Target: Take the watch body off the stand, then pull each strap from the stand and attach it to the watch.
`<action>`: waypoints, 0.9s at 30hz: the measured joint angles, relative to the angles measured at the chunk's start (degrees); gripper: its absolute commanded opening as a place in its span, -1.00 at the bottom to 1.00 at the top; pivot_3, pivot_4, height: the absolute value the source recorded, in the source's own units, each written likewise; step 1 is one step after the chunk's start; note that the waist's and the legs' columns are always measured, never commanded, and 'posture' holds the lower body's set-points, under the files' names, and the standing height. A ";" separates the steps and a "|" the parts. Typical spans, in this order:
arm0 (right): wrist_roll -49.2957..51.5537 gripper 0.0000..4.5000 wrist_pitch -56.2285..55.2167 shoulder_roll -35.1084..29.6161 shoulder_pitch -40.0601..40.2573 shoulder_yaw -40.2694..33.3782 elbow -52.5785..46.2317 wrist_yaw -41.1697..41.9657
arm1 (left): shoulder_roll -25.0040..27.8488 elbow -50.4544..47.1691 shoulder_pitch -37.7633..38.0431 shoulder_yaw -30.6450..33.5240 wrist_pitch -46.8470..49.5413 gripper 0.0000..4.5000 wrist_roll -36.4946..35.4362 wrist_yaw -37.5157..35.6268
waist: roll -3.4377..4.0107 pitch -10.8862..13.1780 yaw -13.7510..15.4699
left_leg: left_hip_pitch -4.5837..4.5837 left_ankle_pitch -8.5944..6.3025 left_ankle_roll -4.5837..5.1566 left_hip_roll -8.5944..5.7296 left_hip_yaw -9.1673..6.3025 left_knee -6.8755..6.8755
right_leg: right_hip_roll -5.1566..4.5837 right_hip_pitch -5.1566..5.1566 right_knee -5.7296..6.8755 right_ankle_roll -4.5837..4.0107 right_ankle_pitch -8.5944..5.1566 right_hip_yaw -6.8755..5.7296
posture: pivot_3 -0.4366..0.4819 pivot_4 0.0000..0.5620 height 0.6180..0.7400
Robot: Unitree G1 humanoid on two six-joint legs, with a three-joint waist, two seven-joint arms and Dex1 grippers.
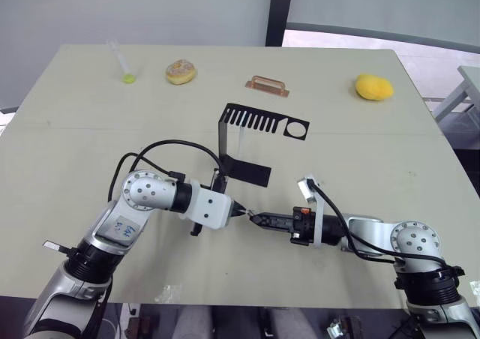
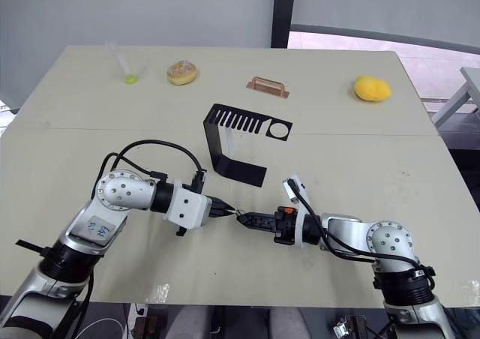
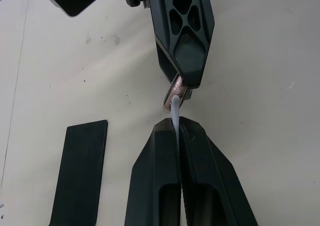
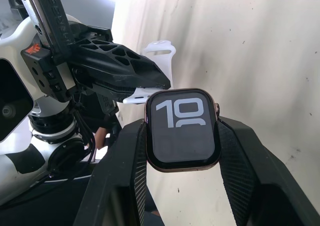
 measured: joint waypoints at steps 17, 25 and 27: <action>0.00 -0.33 -0.34 -0.60 0.00 0.73 0.00 0.00 | -0.39 -0.04 -0.02 -0.92 0.06 -1.00 1.75 0.37 | 0.00 0.00 0.01 | -0.02 0.00 0.00 0.00 -0.01 0.00 | 0.00 0.00 -0.02 0.00 0.00 -0.01 | -0.05 -0.47 1.00; -0.05 -0.33 -0.37 -0.60 0.00 0.76 0.00 0.00 | -0.60 0.17 -0.02 -0.95 0.12 -1.00 1.85 0.46 | 0.00 0.00 0.02 | -0.02 0.00 0.00 0.00 -0.01 0.00 | 0.00 0.00 -0.03 0.00 0.00 -0.02 | -0.05 -0.47 1.00; -0.21 -0.33 -0.38 -0.59 0.00 0.85 0.00 0.00 | -0.73 0.46 -0.02 -0.99 0.12 -1.00 1.90 0.49 | 0.00 0.00 0.02 | -0.02 0.00 0.00 0.00 -0.01 0.00 | 0.00 0.00 -0.03 0.00 0.00 -0.02 | -0.05 -0.47 1.00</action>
